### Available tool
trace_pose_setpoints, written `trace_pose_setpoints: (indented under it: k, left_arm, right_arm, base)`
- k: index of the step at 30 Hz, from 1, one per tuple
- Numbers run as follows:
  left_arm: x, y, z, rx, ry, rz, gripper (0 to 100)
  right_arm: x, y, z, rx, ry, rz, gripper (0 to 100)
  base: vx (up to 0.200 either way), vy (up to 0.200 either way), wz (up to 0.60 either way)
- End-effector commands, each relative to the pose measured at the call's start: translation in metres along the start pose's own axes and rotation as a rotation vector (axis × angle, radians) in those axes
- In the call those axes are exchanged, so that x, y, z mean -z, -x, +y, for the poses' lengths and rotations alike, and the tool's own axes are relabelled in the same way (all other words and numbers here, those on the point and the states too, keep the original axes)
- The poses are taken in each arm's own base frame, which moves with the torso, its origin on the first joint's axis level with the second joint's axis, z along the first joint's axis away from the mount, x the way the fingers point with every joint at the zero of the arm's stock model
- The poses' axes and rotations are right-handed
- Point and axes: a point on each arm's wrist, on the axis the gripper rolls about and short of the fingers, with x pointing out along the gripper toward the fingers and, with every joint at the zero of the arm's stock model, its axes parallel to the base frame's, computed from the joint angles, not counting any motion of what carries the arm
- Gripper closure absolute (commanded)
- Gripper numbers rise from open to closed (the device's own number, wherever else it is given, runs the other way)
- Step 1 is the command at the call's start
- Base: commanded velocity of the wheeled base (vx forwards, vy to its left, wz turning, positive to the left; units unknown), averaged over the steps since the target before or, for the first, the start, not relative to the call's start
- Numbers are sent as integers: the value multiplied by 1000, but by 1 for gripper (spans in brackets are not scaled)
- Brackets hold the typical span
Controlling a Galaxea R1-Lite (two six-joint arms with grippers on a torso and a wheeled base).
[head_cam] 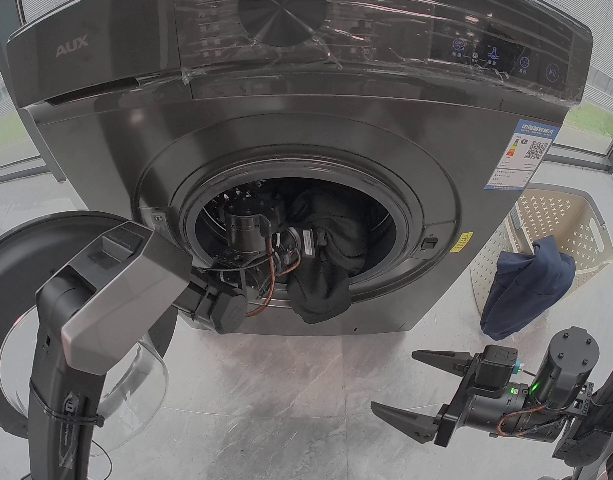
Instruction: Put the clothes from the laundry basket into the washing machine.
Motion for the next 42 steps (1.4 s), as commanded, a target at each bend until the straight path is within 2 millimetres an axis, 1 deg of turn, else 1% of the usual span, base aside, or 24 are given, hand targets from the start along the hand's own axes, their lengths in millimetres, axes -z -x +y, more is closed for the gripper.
trace_pose_setpoints:
  k: [1,3,4,5,8,9,13,18,19,22,24,25,29,32,33,36,40,42]
  left_arm:
    - [-9,45,-12,44,23,180,0]
    - [-6,49,-11,54,22,204,0]
    - [-1,53,-13,78,22,232,0]
    - [4,54,-14,89,23,247,0]
    - [9,53,-13,89,21,258,0]
    - [16,52,-13,89,17,272,100]
    - [24,45,-12,85,19,270,100]
    - [18,24,-9,64,31,198,100]
    - [17,23,-9,63,31,193,100]
    - [4,7,-1,1,47,94,100]
    - [2,4,0,-8,56,76,100]
    - [-6,-8,2,-45,91,5,100]
    - [-14,-24,10,-81,109,-79,100]
    - [-20,-29,13,-99,114,-119,100]
    - [-20,-29,14,-102,114,-120,0]
    - [-22,-27,15,-105,113,-116,0]
    - [-21,-13,10,-88,107,-55,0]
    - [-19,-10,8,-84,105,-39,0]
  right_arm:
    - [-2,0,0,-2,4,-12,0]
    - [-2,0,0,-2,4,-12,0]
    - [-2,0,1,-4,3,-12,0]
    - [-2,-1,1,-5,2,-8,0]
    - [-2,0,2,-10,2,-9,0]
    - [-1,-1,4,-14,3,-9,0]
    - [-4,1,5,-20,5,-20,0]
    - [-4,-1,4,-19,3,-20,0]
    - [-4,-1,4,-19,3,-20,0]
    - [-3,-1,4,-19,3,-19,0]
    - [-4,-1,4,-19,3,-20,0]
    - [-4,-2,3,-16,3,-24,0]
    - [-6,-4,2,-13,3,-34,0]
    - [-7,-4,3,-16,4,-36,0]
    - [-7,-4,3,-15,2,-36,0]
    - [-7,-3,2,-10,1,-35,0]
    - [-6,-3,2,-10,1,-34,0]
    - [-7,-3,2,-10,1,-35,0]
  base:
    - [0,0,0]
    - [0,0,0]
    - [0,0,0]
    - [0,0,0]
    - [0,0,0]
    - [0,0,0]
    - [0,0,0]
    - [0,0,0]
    - [0,0,0]
    - [0,0,0]
    - [0,0,0]
    - [0,0,0]
    - [0,0,0]
    - [0,0,0]
    - [0,0,0]
    - [0,0,0]
    - [0,0,0]
    - [0,0,0]
